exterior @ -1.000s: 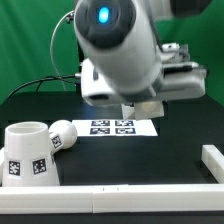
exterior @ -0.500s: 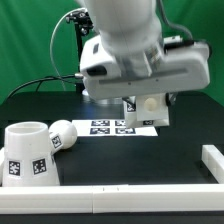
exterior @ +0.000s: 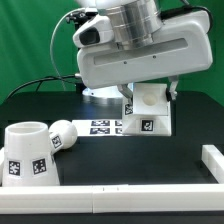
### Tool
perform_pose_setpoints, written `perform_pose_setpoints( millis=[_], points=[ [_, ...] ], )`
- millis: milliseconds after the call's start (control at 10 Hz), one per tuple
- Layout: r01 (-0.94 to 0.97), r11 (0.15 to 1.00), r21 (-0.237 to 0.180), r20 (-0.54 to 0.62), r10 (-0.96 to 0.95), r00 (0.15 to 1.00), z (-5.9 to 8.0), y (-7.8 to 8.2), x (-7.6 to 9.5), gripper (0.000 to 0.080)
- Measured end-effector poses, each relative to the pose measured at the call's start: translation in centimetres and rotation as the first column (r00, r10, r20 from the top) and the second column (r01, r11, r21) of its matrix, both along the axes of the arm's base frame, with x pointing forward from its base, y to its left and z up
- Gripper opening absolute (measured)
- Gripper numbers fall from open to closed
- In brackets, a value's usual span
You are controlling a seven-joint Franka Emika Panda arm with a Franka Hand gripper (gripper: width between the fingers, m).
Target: Assemble lamp
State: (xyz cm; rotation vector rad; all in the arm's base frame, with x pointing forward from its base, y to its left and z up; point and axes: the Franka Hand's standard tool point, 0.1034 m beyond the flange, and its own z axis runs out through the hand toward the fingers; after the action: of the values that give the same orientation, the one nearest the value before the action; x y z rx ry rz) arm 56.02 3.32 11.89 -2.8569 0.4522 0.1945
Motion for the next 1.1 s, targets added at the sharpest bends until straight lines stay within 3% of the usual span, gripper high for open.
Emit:
perform_pose_setpoints(
  millis=[200, 400, 600, 700, 900, 1000, 1100],
  points=[
    [0.027, 0.998, -0.052, 0.159, -0.018, 0.987, 0.3, 0.8, 1.9, 0.0471],
    [0.090, 0.992, -0.087, 0.351, -0.054, 0.935, 0.4, 1.5, 5.3, 0.0471],
    [0.182, 0.980, -0.086, 0.491, -0.117, 0.863, -0.9, 3.8, 6.2, 0.0471],
    [0.177, 0.980, -0.091, 0.496, -0.110, 0.862, -1.2, 3.9, 6.1, 0.0471],
    [0.179, 0.980, -0.091, 0.495, -0.111, 0.862, -1.2, 3.8, 6.1, 0.0471],
    [0.131, 0.983, -0.131, 0.532, -0.042, 0.846, -1.0, 2.9, 6.2, 0.0471],
    [0.104, 0.979, -0.177, 0.578, 0.018, 0.816, -1.3, 1.0, 5.8, 0.0471]
  ],
)
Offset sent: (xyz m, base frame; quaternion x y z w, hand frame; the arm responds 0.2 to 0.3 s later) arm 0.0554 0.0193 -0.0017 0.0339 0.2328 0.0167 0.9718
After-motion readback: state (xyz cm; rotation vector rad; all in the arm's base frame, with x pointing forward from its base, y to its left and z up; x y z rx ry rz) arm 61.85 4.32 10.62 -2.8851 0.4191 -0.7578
